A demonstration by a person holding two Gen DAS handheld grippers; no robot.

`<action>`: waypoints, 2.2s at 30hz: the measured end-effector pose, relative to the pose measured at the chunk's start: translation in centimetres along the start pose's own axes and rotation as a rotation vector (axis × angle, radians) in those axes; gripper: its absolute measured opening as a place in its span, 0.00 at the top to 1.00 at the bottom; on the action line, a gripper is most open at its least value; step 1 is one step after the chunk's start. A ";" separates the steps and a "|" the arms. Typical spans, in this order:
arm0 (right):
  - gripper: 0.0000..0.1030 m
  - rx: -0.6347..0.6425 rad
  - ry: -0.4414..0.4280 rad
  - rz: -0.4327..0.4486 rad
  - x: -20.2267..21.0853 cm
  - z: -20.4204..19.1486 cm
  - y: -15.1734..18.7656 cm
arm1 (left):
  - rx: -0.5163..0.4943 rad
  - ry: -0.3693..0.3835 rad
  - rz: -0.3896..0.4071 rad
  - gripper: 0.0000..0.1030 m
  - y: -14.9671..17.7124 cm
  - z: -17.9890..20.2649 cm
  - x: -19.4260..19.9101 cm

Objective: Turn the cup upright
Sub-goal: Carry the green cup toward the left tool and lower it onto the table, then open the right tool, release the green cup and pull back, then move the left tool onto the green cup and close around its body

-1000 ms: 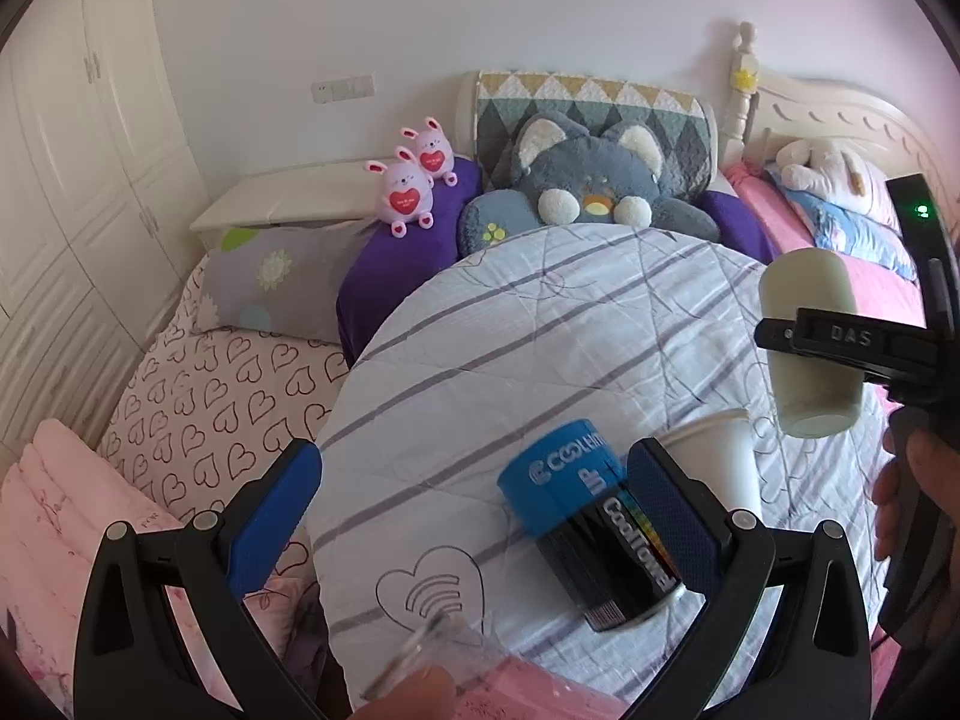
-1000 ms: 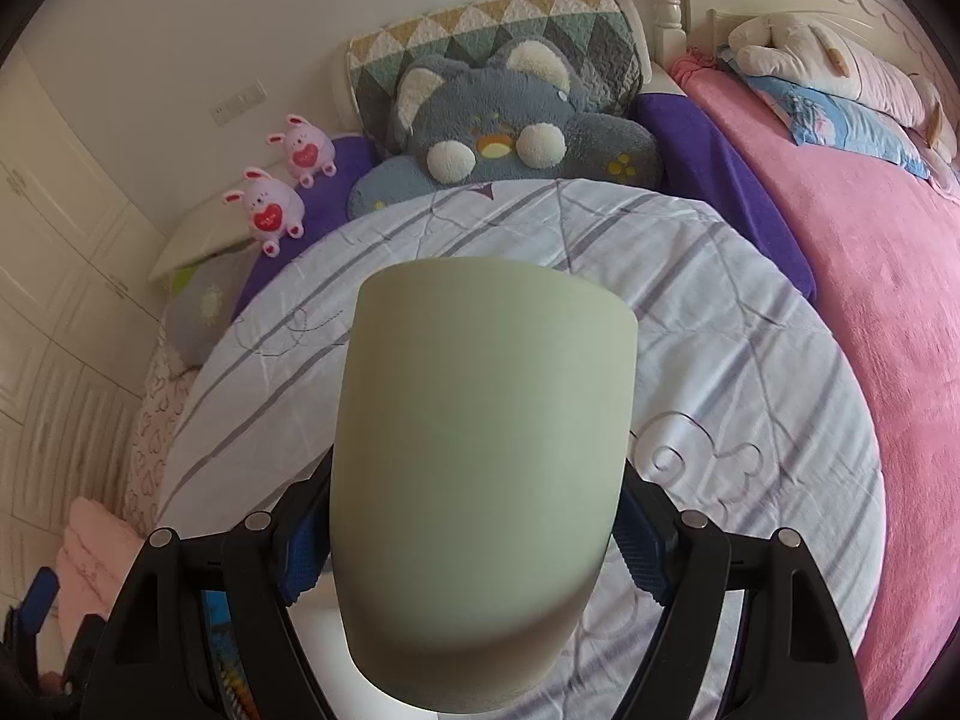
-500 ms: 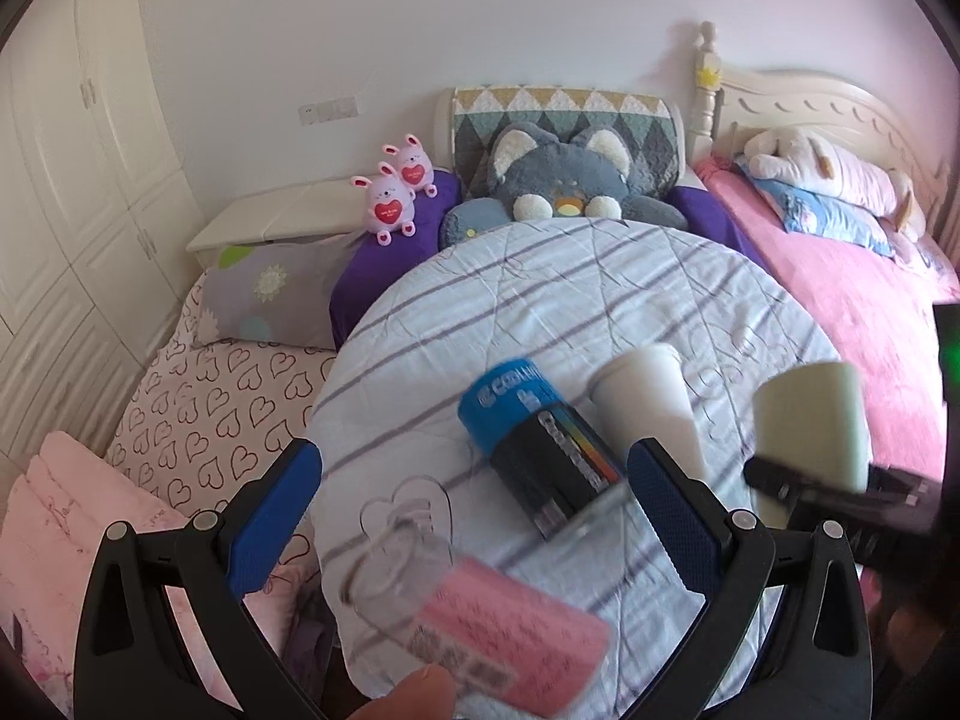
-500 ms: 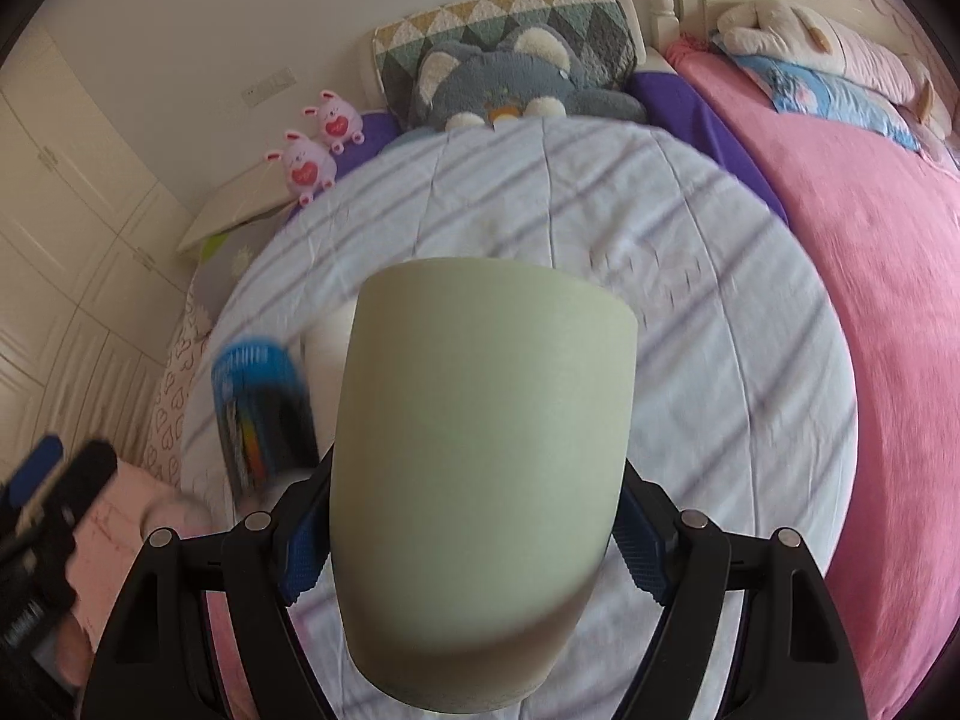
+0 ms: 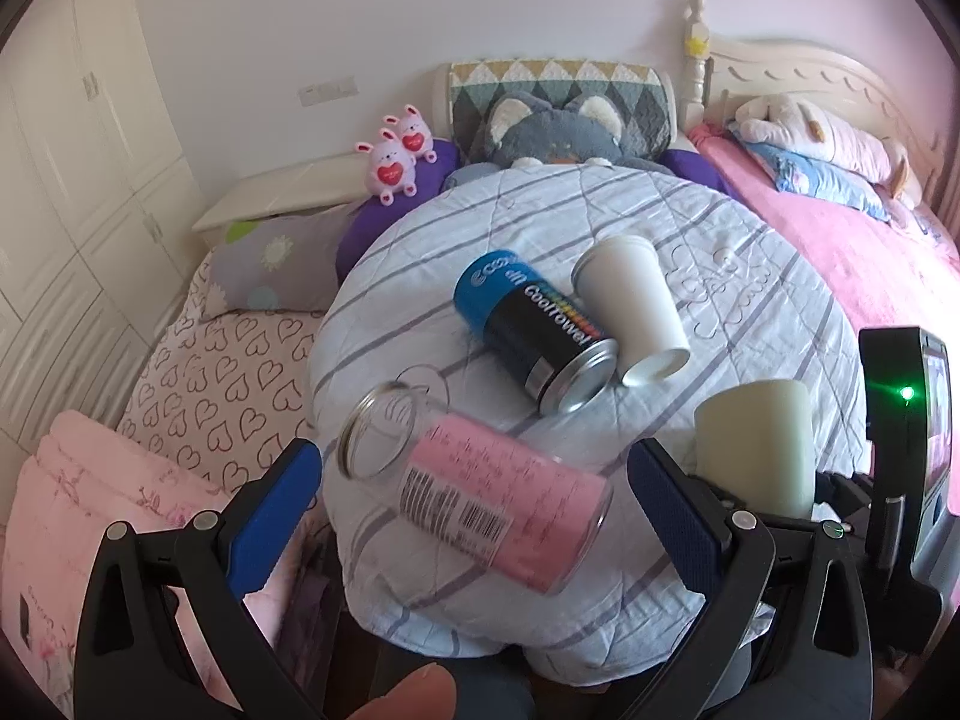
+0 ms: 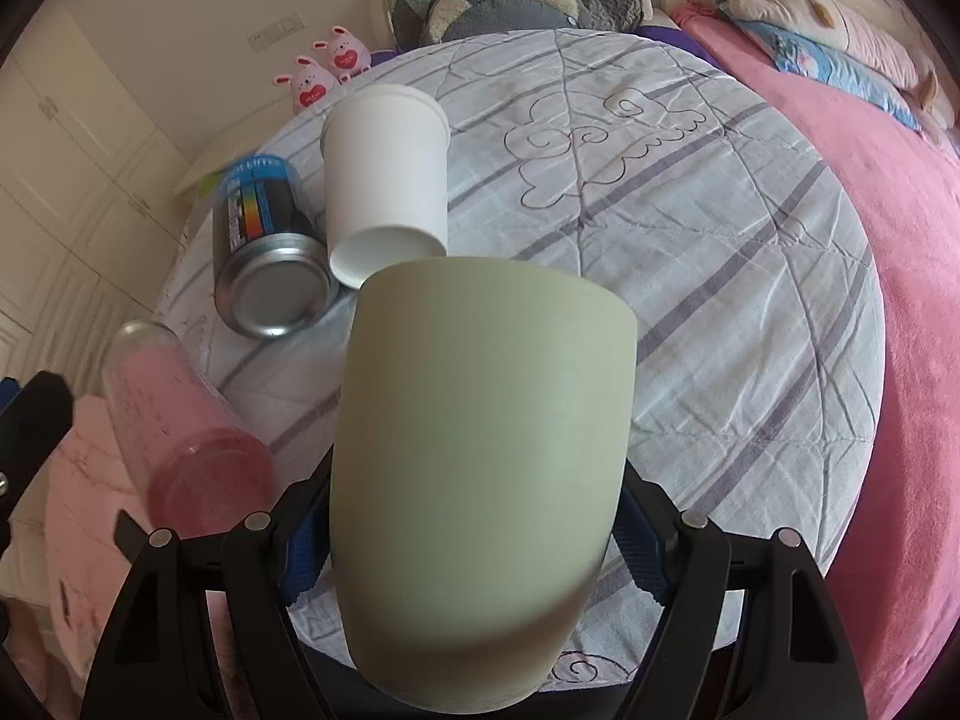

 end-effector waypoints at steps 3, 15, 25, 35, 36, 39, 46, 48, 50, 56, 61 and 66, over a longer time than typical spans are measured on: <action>0.22 0.003 0.004 0.002 0.1 0.0 -0.1 | 0.000 -0.009 0.001 0.00 0.3 -0.2 0.3; 0.19 -0.021 -0.049 0.110 4.2 0.5 -0.5 | -0.011 -0.016 0.010 0.00 0.8 0.7 1.7; 0.19 -0.107 -0.037 0.226 9.0 5.4 0.0 | -0.050 -0.006 -0.006 0.00 1.1 4.2 2.3; 0.19 -0.072 0.079 0.280 11.0 7.9 2.1 | -0.076 -0.014 -0.042 0.00 2.8 6.5 2.7; 0.19 -0.062 0.085 0.285 11.3 7.9 2.2 | -0.076 -0.011 -0.047 0.00 3.1 6.6 2.8; 0.19 -0.039 0.093 0.295 11.7 7.9 2.4 | -0.079 -0.013 -0.052 0.00 3.4 6.9 3.1; 0.19 -0.016 0.092 0.319 12.8 8.0 3.0 | -0.089 -0.017 -0.028 0.00 3.2 7.7 4.3; 0.19 -0.015 0.091 0.325 13.1 8.1 3.1 | -0.093 -0.018 -0.026 0.00 3.2 7.9 4.5; 0.19 -0.015 0.087 0.329 13.2 8.1 3.2 | -0.095 -0.018 -0.026 0.00 3.3 8.1 4.6; 0.19 -0.017 0.079 0.340 13.8 8.4 3.3 | -0.100 -0.023 -0.019 0.00 3.3 8.6 5.0; 0.19 -0.017 0.068 0.339 13.8 8.6 3.3 | -0.102 -0.030 -0.013 0.00 3.3 8.6 5.4; 0.19 -0.012 0.061 0.341 14.0 8.6 3.2 | -0.099 -0.033 -0.021 0.00 3.3 8.7 5.3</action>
Point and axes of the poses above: each gripper's, at about its wrist camera, not at the fingertips, and x roughly against the way its jaws point, z to its right, y to its underside, the point moved 6 cm from there along -x, roughly the way its jaws point, and after that the axes turned 5 degrees about y, right-handed, at the moved point
